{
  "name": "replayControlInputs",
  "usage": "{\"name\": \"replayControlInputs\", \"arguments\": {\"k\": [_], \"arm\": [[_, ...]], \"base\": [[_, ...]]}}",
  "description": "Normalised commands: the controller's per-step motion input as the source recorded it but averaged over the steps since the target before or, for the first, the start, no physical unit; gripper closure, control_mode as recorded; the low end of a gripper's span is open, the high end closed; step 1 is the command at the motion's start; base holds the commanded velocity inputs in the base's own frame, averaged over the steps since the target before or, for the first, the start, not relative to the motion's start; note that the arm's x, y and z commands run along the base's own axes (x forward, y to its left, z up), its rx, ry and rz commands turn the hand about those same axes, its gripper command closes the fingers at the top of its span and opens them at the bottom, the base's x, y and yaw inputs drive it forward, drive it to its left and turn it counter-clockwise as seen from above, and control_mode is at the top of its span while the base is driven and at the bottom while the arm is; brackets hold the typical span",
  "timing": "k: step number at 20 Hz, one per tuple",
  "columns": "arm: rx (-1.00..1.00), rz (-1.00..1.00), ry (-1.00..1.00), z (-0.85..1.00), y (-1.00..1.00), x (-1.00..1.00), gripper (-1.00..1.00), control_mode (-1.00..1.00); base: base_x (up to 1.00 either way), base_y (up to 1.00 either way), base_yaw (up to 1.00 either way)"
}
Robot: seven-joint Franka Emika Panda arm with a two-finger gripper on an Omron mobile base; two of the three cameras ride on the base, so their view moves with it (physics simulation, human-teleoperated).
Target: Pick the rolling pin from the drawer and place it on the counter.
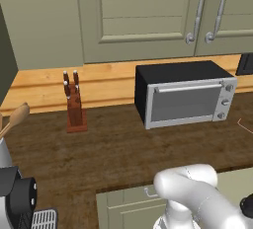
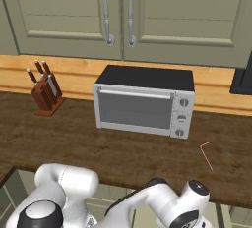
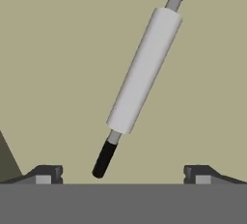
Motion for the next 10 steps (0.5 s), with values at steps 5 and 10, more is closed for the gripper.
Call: {"name": "replayControlInputs", "arguments": {"k": [5,10], "arm": [[-0.02,0.00,-0.01,-0.32,0.04,0.25,-1.00,-1.00],[0.00,0.00,0.00,-0.22,0.00,0.01,-1.00,-1.00]], "base": [[0.00,0.00,0.00],[0.00,0.00,0.00]]}}
